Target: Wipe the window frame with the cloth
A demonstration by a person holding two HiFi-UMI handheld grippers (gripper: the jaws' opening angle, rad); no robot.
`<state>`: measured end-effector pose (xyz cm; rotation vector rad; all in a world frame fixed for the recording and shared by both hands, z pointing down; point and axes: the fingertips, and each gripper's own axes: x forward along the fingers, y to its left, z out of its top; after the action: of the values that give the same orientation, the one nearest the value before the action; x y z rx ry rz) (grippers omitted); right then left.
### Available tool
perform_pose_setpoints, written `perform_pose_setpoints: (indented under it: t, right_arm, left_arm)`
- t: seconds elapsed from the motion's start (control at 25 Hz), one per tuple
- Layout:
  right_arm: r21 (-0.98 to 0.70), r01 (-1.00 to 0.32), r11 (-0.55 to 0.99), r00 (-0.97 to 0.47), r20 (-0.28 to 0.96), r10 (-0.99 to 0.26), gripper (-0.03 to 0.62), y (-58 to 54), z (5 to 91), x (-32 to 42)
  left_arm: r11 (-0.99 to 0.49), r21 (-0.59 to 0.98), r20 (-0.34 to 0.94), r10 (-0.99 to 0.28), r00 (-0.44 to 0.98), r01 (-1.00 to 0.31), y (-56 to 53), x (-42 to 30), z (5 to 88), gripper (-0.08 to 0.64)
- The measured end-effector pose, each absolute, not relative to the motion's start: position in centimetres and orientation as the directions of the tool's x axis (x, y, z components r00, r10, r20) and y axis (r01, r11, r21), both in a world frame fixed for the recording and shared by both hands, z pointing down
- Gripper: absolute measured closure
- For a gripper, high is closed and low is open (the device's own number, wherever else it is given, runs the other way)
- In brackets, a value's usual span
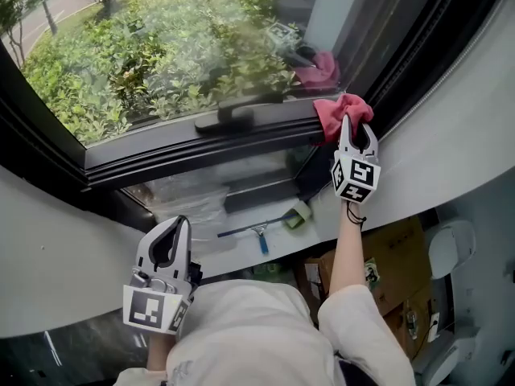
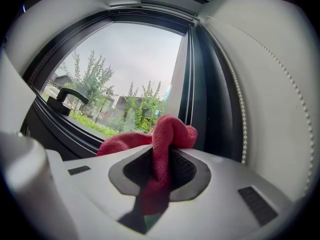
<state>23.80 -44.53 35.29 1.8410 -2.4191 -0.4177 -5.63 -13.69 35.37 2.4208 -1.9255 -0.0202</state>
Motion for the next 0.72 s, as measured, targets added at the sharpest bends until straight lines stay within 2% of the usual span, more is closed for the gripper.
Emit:
perform_pose_setpoints:
  t: [0.72]
  right_arm:
    - [0.217, -0.943, 0.253, -0.28, -0.107, -0.954, 0.508, -42.9, 35.5, 22.0]
  left_arm:
    - [-0.266, 0.043, 0.02, -0.964, 0.267, -0.963, -13.5, -4.7, 35.3, 0.552]
